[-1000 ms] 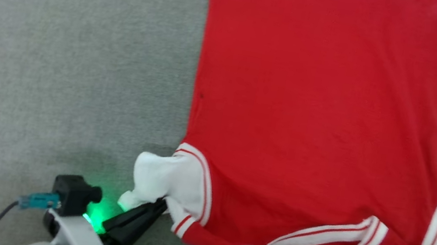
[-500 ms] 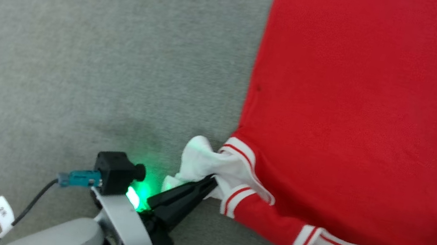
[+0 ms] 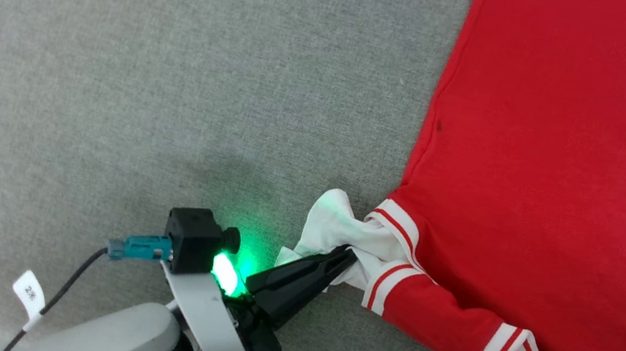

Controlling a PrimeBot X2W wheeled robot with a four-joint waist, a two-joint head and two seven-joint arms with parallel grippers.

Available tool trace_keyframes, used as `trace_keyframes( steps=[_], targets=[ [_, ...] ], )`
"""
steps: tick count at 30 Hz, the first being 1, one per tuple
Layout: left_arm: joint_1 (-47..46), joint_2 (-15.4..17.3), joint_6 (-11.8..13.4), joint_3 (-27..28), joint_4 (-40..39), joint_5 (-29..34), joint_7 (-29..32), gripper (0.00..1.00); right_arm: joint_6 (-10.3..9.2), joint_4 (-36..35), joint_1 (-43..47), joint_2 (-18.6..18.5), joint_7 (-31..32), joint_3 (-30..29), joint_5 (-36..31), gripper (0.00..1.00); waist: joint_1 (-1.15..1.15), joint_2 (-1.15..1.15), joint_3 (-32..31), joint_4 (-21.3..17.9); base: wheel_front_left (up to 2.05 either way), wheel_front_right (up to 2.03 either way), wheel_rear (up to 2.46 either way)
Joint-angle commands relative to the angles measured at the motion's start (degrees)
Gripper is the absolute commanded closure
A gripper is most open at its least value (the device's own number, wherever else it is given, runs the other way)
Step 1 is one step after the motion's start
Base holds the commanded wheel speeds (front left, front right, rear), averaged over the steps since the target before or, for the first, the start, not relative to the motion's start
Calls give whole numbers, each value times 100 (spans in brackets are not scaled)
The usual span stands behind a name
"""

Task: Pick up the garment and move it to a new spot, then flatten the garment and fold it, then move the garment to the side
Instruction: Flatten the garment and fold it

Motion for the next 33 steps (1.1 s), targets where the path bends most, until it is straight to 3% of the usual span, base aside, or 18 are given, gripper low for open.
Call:
trace_keyframes(
  steps=[1, 3, 4, 5, 6, 7, 14, 19, 26, 33],
  targets=[
    [141, -43, 29, -150, 409, -60, 98, 100, -4, 108, 81, 36, 53, -3, -58, 0, 0, 0, 29, 14, 0, 0, 0],
    [107, -42, 29, -151, 402, -61, 99, 100, -4, 218, 70, 123, 95, -64, -144, 0, 0, 0, 48, -9, 0, 0, 0],
    [92, -35, 28, -152, 402, -62, 100, 100, -4, 253, 67, 177, 102, -90, -173, 9, 0, 0, 51, -22, 0, 0, 0],
    [83, -24, 28, -144, 411, -56, 100, 100, -4, 269, 61, 233, 81, -91, -193, 66, 0, 0, 51, -41, 0, 0, 0],
    [77, -18, 28, -132, 424, -56, 102, 100, -4, 278, 34, 261, 41, -91, -205, 90, 0, 0, 42, -60, 0, 0, 0],
    [78, -17, 28, -113, 435, -58, 104, 100, -4, 299, 16, 281, 5, -99, -224, 100, 0, 0, 21, -79, 0, 0, 0],
    [260, 9, 29, 338, 452, 27, 75, 100, -4, 313, 50, 291, -360, -53, -75, 100, 0, 0, -434, -284, 0, 0, 0],
    [611, 27, 28, 758, 371, 174, 56, 100, -4, -21, 469, 95, -424, 485, 545, 100, 0, 0, -906, -533, 0, 0, 0],
    [1047, 88, 22, 1165, 306, 348, 55, 100, -4, -1301, 1839, -663, -221, 1135, 1943, 100, 0, 0, -1388, -957, 0, 0, 0],
    [1320, 201, 22, 1519, 323, 495, 55, 100, -4, -2912, 3858, -1065, -89, 1025, 3002, 100, 0, 0, -1665, -1403, 0, 0, 0]
  ],
)
